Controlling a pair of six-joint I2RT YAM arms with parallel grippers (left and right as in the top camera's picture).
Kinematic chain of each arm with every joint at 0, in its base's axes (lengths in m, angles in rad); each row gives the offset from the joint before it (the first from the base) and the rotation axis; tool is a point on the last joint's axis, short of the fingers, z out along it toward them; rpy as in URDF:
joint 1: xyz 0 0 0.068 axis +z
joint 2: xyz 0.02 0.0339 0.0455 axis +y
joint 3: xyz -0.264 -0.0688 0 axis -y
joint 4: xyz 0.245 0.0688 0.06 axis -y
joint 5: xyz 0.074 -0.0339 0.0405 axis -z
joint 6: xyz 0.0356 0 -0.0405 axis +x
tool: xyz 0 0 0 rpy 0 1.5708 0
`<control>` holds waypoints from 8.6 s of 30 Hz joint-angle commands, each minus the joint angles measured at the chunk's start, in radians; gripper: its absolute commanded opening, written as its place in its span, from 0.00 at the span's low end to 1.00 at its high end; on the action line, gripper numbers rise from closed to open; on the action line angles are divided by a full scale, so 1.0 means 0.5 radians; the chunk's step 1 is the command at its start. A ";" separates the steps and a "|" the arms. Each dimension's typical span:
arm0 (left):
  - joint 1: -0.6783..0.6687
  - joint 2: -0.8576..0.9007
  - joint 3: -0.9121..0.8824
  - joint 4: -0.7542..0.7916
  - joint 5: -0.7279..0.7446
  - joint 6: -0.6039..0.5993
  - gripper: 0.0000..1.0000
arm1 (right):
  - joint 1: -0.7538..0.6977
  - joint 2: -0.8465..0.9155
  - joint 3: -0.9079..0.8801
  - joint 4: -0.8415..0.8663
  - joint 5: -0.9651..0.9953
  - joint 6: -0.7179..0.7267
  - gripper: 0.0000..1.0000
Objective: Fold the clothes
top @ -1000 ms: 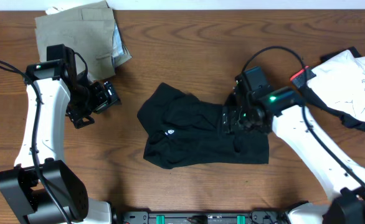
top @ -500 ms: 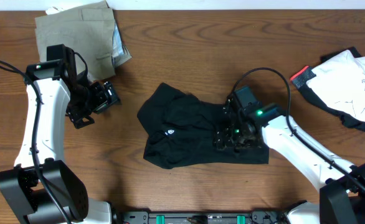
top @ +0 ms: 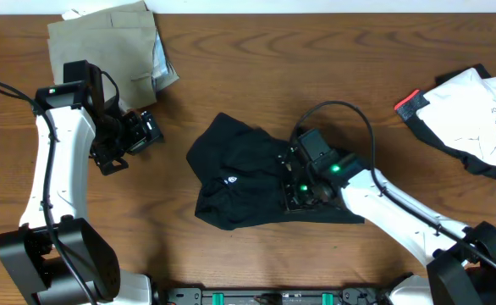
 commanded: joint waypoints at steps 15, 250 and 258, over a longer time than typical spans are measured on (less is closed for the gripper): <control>0.004 -0.004 -0.002 -0.011 -0.011 -0.008 0.98 | -0.529 -0.370 0.297 -0.098 0.230 0.018 0.01; -0.250 0.670 -0.526 1.123 0.620 0.475 0.98 | -1.006 -0.775 -0.437 0.095 -0.616 -0.311 0.99; -0.347 0.745 -0.526 0.900 0.620 0.479 0.98 | -1.006 -0.775 -0.437 0.090 -0.616 -0.311 0.99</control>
